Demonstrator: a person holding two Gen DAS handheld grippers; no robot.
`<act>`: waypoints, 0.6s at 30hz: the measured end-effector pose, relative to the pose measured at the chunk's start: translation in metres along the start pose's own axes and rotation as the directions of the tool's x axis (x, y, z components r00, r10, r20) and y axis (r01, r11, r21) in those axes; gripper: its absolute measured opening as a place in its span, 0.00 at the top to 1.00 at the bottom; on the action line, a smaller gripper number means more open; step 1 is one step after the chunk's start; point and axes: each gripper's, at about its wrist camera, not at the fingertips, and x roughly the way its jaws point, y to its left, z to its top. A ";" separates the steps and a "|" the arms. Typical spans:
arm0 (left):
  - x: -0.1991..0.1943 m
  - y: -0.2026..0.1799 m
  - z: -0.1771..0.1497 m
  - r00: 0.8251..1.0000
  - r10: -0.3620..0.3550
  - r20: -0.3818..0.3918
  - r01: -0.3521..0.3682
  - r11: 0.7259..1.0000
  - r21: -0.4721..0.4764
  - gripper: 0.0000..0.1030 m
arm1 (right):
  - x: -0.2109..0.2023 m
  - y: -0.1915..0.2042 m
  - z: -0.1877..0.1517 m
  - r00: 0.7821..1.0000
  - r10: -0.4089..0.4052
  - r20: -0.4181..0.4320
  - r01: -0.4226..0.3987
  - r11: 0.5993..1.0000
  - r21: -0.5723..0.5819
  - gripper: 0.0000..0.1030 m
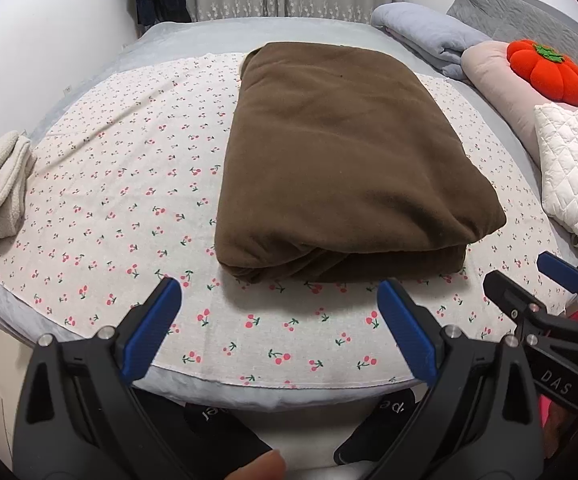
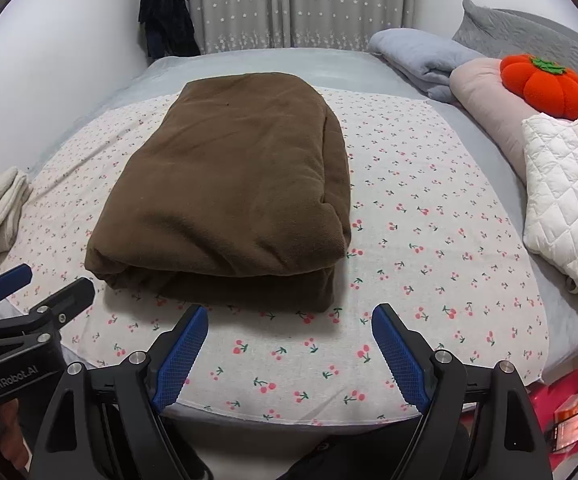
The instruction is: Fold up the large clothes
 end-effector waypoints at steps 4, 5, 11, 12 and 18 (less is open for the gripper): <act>0.000 -0.001 0.000 1.000 -0.006 -0.002 0.006 1.000 0.004 0.05 | 0.003 0.003 0.001 1.000 -0.003 -0.015 0.002 1.000 -0.009 0.17; 0.001 -0.002 0.000 1.000 -0.006 -0.003 0.006 1.000 0.005 0.05 | 0.004 0.003 0.001 1.000 0.000 -0.020 0.000 1.000 -0.008 0.17; 0.003 -0.004 0.001 1.000 -0.013 -0.010 0.013 1.000 0.006 0.05 | 0.006 0.006 0.002 1.000 0.001 -0.032 -0.001 1.000 -0.008 0.17; 0.004 -0.004 0.001 1.000 -0.013 -0.010 0.013 1.000 0.005 0.05 | 0.006 0.006 0.003 0.999 -0.001 -0.032 0.001 1.000 -0.008 0.16; 0.004 -0.005 0.002 1.000 -0.014 -0.014 0.014 1.000 0.006 0.05 | 0.006 0.006 0.004 0.999 0.000 -0.032 0.000 1.000 -0.004 0.16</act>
